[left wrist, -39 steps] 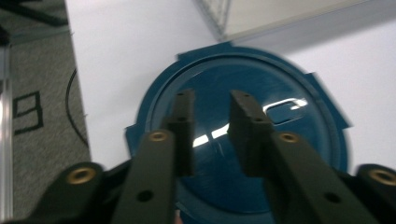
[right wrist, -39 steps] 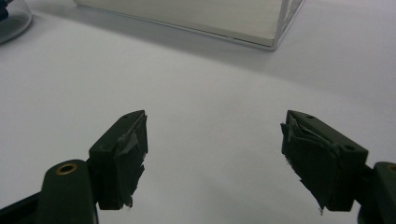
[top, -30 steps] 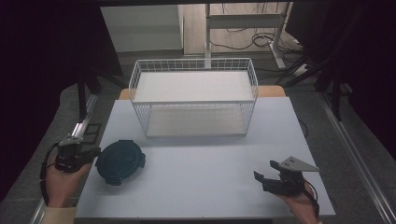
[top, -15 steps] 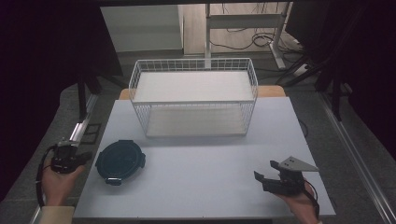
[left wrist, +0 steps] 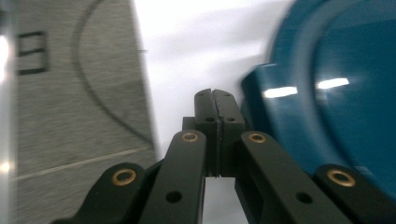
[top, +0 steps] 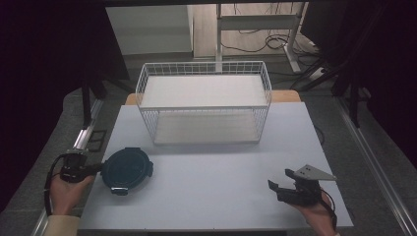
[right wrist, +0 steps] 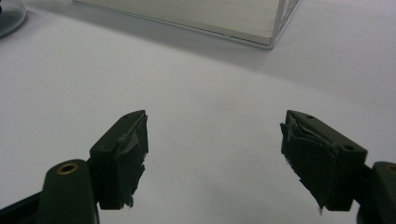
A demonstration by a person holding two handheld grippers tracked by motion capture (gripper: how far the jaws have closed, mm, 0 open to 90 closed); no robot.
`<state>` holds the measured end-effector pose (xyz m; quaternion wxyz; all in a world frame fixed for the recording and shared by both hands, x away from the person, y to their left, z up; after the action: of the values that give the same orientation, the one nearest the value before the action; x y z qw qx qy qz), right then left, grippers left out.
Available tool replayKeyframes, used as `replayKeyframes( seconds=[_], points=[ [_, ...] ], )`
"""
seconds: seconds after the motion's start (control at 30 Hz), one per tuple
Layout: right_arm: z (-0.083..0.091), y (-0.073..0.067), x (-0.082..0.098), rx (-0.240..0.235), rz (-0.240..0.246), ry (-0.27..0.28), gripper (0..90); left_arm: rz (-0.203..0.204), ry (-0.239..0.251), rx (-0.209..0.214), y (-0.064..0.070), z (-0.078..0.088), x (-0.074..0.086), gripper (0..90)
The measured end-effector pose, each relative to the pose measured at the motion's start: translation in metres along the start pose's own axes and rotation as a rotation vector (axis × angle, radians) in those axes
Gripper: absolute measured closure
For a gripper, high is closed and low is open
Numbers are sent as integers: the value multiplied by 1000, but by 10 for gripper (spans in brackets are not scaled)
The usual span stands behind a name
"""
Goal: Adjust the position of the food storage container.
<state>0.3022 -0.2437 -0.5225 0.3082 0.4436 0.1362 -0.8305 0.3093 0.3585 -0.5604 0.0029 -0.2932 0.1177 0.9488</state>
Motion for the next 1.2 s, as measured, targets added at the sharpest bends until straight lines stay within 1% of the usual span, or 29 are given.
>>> replayKeyframes(
  seconds=[0.03, 0.1, 0.2, 0.3, 0.47, 0.63, 0.67, 0.7, 0.73, 0.77, 0.8, 0.83, 0.87, 0.9, 0.93, 0.97, 1.0, 1.07, 1.1, 1.13, 1.2],
  points=[
    [0, 0, 0, 0, 0, 0, 231, -3, -3, -4, 0, 0, 0, 900],
    [0, 0, 0, -1, -1, 3, 231, -16, -9, -27, 1, 0, 1, 900],
    [0, 0, 0, -2, -2, 2, 231, -14, -5, -35, 2, 0, 1, 900],
    [0, 1, 0, -1, -3, 2, 231, -8, 1, -29, 3, -1, 1, 900],
    [0, 1, -1, -1, -5, 2, 231, -14, -4, -37, 5, 0, 2, 900],
    [-1, 0, -1, -3, -3, 1, 231, -16, -4, -28, 9, 0, 3, 900],
    [-1, 0, 0, -4, -3, 1, 231, -19, -6, -21, 12, -1, 3, 900],
    [-1, 0, 0, -4, -3, 1, 231, -19, -6, -21, 12, -1, 3, 900],
    [-1, 1, 0, -5, -5, -1, 232, -27, -10, -21, 16, -1, 4, 900],
    [-1, 1, 0, -5, -5, -1, 232, -27, -10, -21, 16, -1, 4, 900],
    [-1, 0, 0, -7, -7, 0, 232, -32, -14, -18, 20, -1, 4, 900],
    [-1, 0, 0, -7, -7, 0, 232, -32, -14, -18, 20, -1, 4, 900],
    [-1, -1, -1, -9, -5, 2, 232, -37, -19, -10, 24, -2, 5, 900],
    [-1, -1, -1, -9, -5, 2, 232, -37, -19, -10, 24, -2, 5, 900],
    [-1, -1, -1, -10, -1, 3, 232, -43, -21, -7, 29, -2, 5, 900],
    [-1, -1, -1, -10, -1, 3, 232, -43, -21, -7, 29, -2, 5, 900],
    [-1, -2, -1, -11, -1, 3, 232, -51, -22, -11, 34, -3, 5, 900],
    [-1, -2, -2, -11, 0, 3, 233, -60, -25, -17, 39, -4, 5, 900],
    [-1, -2, -2, -11, 0, 3, 233, -60, -25, -17, 39, -4, 5, 900],
    [-1, -1, -2, -10, 0, 4, 233, -70, -29, -14, 43, -5, 5, 900],
    [-1, 0, -2, -10, -4, 2, 234, -76, -31, -6, 47, -6, 5, 900]
  ],
)
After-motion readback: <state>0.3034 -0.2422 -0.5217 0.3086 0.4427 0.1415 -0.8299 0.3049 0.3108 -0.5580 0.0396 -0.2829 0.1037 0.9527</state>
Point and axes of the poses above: each handheld gripper's, and its own axes: z roughly backward along the jaws, x roughly out of its underside, y roughly to its right, the point moved 7 cm from there along -z, roughly forward along the jaws, and after that the axes turned 7 degrees about z, right-handed, at the moved point
